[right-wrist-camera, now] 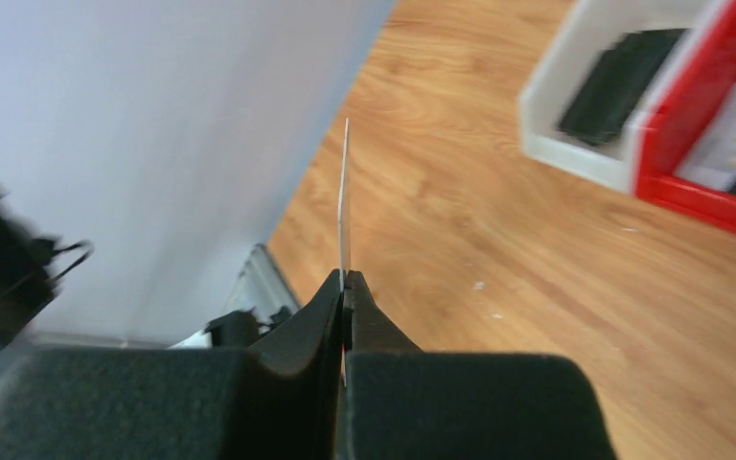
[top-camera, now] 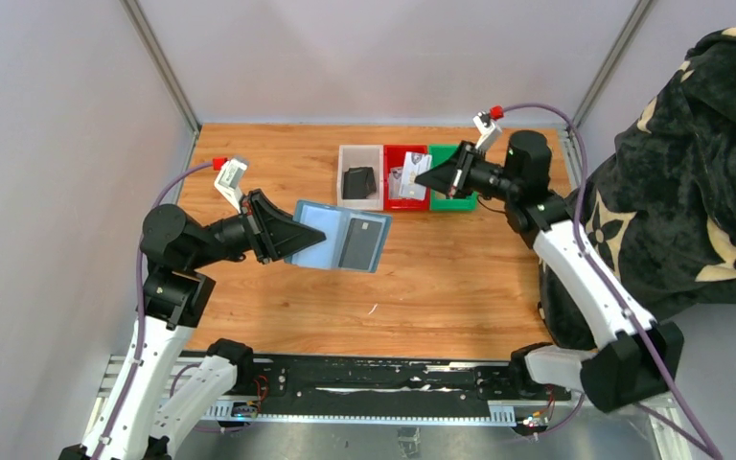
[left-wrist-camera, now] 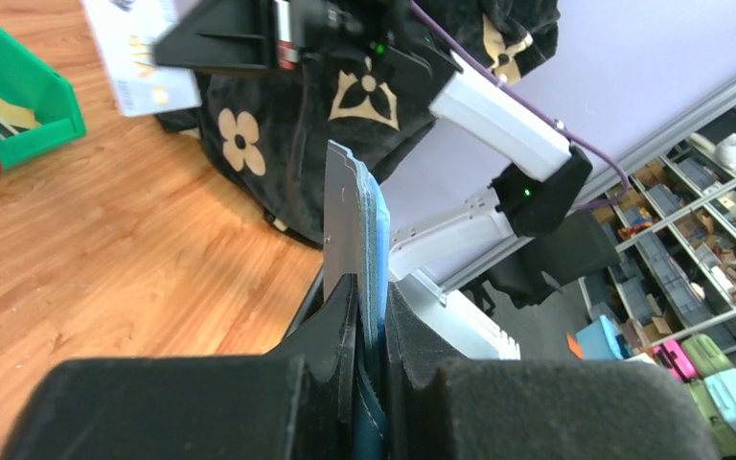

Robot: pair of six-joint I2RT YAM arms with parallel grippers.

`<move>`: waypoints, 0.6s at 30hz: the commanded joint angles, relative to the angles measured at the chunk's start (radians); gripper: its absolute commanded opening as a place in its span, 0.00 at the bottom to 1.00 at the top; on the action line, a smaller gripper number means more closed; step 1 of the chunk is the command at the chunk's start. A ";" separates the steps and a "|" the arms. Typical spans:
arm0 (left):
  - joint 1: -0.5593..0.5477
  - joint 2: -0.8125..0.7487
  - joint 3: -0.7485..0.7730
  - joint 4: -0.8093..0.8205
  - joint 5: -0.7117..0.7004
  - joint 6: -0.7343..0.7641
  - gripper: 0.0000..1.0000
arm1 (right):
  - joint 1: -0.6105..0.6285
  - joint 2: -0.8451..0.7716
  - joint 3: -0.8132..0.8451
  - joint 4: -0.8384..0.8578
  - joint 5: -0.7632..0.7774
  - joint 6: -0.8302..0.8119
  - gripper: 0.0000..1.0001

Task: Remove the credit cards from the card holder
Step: Place the credit card in the storage box.

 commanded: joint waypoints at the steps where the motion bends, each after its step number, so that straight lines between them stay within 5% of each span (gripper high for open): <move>1: 0.000 -0.014 0.034 0.038 0.026 -0.005 0.00 | -0.020 0.171 0.135 -0.262 0.172 -0.247 0.00; 18: 0.000 -0.019 0.034 0.004 0.038 0.047 0.00 | -0.011 0.937 0.788 -0.476 0.334 -0.428 0.00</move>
